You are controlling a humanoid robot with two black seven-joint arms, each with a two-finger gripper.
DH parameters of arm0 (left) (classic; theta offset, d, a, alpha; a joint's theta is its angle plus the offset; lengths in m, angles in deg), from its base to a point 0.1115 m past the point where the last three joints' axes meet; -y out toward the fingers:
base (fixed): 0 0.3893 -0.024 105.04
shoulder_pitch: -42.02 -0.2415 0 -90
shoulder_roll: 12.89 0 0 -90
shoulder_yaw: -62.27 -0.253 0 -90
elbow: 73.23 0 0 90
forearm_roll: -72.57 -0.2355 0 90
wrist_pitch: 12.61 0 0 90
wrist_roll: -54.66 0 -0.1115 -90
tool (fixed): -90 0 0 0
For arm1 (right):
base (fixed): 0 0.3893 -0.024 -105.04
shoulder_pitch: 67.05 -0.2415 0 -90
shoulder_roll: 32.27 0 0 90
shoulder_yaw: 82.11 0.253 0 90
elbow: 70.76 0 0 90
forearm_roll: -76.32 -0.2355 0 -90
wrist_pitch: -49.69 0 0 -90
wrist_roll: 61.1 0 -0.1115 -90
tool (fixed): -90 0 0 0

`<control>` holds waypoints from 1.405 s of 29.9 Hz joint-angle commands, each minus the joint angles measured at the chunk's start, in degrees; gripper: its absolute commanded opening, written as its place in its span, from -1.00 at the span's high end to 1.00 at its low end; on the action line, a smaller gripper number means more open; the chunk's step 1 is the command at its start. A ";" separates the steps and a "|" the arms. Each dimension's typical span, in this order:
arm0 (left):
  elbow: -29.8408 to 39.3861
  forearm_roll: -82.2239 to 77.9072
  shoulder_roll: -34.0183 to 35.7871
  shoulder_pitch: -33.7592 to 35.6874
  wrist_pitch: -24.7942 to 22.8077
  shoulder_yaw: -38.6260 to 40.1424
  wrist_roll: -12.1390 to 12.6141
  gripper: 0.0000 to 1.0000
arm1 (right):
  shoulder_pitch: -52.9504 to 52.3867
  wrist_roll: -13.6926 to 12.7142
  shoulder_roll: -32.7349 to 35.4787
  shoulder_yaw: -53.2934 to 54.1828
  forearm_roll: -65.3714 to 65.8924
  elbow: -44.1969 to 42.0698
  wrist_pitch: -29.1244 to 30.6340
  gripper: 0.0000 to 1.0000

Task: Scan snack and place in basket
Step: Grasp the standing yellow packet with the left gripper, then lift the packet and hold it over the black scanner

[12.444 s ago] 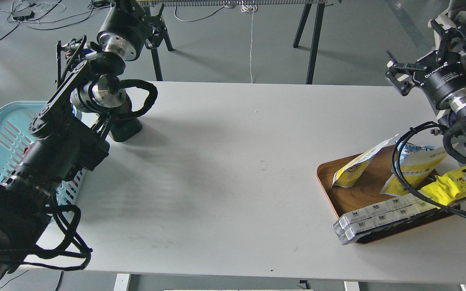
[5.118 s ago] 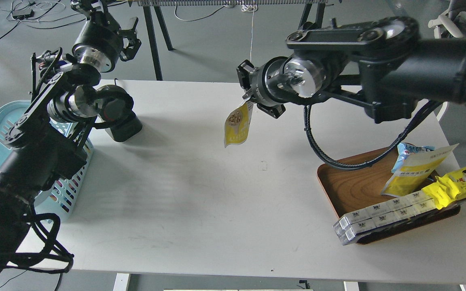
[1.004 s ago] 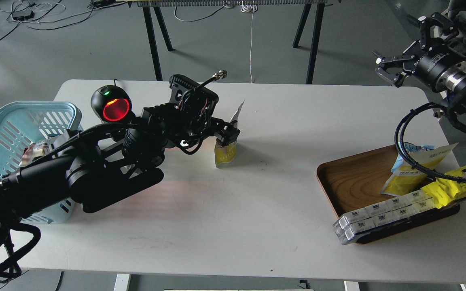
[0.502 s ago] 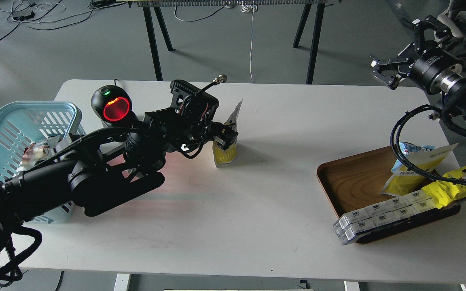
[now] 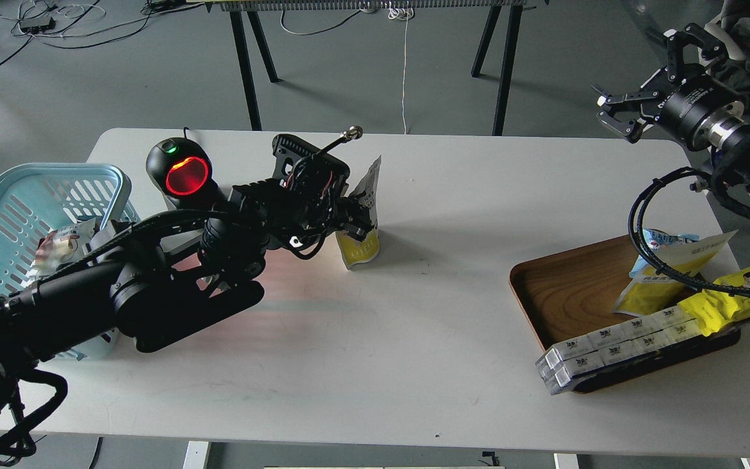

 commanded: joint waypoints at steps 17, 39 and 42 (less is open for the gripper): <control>11.55 0.01 13.78 6.58 0.00 1.81 -14.01 1.00 | -0.46 0.00 -0.03 0.05 0.04 1.05 0.01 -0.92; 14.81 9.15 33.13 6.06 0.00 5.24 -20.35 1.00 | -0.38 0.00 -0.30 -0.04 0.04 0.88 0.01 -0.92; 15.33 9.23 34.09 4.48 0.00 5.33 -20.53 1.00 | -0.38 -0.09 -0.39 -0.04 0.04 0.88 0.01 -0.92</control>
